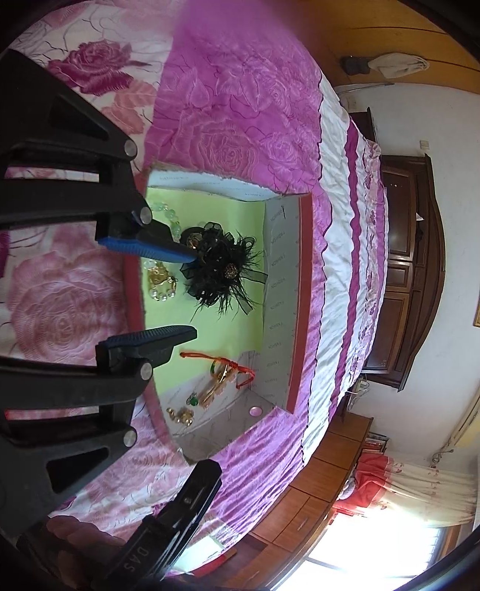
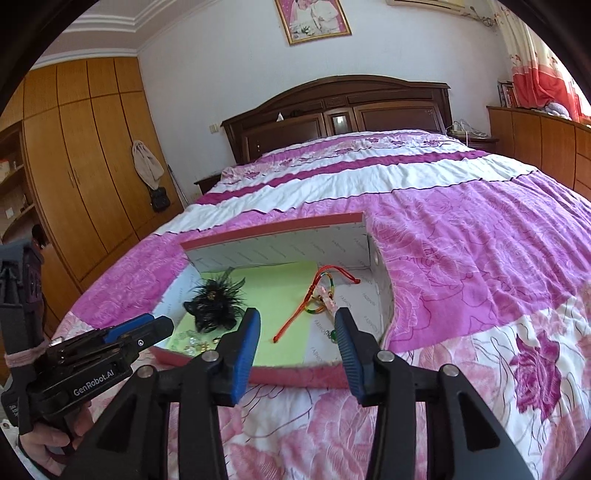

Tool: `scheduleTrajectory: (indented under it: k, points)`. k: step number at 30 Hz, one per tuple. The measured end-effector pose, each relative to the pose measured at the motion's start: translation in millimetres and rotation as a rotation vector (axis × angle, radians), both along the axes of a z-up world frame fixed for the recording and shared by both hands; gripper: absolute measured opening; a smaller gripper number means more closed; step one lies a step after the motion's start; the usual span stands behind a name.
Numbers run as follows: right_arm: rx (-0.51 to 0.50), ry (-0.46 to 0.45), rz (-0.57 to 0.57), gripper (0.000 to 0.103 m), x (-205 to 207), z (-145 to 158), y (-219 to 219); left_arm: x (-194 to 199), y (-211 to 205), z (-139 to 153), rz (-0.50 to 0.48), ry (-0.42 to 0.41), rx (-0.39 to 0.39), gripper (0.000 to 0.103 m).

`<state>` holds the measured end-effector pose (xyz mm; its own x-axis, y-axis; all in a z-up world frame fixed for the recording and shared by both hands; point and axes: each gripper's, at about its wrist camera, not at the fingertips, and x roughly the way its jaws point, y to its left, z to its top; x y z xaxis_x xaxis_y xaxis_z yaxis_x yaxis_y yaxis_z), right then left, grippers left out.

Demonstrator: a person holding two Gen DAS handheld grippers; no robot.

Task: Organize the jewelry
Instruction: 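Withdraw both tools toward the last green earring and rainbow cord bracelet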

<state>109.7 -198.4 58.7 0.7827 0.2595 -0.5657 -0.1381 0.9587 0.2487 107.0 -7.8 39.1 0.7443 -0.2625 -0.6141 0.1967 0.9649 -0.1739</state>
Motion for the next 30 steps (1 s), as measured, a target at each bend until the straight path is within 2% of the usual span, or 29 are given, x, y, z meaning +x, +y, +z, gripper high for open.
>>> scheduleTrajectory:
  k: [8,16,30]
  points:
    - [0.027,0.011,-0.002,0.046,-25,5,-8,-16,-2,2,-0.037,0.04,-0.018,0.029]
    - [0.022,0.053,-0.009,0.046,-43,-4,-14,-32,-15,-5,-0.111,0.083,0.0,0.03]
    - [0.059,0.086,-0.05,0.048,-58,-17,-35,-48,-44,-39,-0.205,0.216,0.012,0.029]
